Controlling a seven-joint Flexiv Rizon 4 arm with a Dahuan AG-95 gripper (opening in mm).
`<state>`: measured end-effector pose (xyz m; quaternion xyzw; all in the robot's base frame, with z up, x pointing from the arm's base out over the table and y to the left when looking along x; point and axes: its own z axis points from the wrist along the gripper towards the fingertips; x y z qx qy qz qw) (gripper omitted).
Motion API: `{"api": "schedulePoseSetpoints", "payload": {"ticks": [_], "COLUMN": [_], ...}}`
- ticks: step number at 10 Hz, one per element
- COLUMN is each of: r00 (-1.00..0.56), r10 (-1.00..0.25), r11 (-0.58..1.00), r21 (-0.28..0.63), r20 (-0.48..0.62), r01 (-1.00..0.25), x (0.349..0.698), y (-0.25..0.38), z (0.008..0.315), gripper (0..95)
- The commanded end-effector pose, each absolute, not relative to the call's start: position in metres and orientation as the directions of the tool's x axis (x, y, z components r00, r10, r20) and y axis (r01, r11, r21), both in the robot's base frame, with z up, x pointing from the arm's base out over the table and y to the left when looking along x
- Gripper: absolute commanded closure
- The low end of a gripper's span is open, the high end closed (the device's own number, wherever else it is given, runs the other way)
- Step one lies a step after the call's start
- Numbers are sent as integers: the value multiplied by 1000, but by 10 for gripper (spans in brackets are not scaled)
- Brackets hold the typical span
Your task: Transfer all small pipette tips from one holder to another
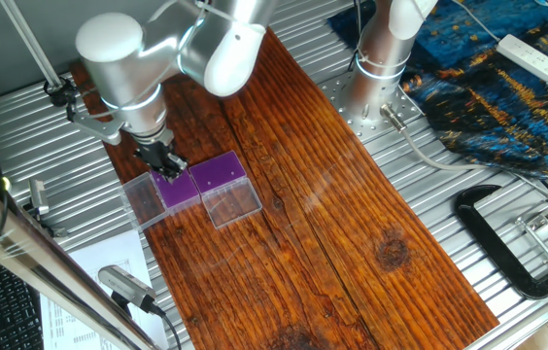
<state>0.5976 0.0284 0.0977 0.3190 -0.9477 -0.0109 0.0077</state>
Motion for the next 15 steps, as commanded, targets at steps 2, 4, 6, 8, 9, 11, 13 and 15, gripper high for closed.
{"api": "schedulePoseSetpoints", "payload": {"ticks": [2,4,6,8,9,11,13,15], "r00": [-778,-775,-798,-805,-804,-802,-801,-797], "r10": [-629,-632,-602,-594,-594,-597,-599,-604], "r11": [777,775,798,804,803,801,799,795], "r21": [38,48,51,49,49,58,60,68], "r20": [3,2,9,10,6,-1,5,12], "r01": [-628,-631,-601,-593,-593,-596,-598,-602], "x": [592,571,547,530,518,510,504,499], "y": [28,27,36,44,44,43,42,44], "z": [99,99,99,99,96,93,90,87], "gripper": [950,950,950,950,950,950,950,950]}}
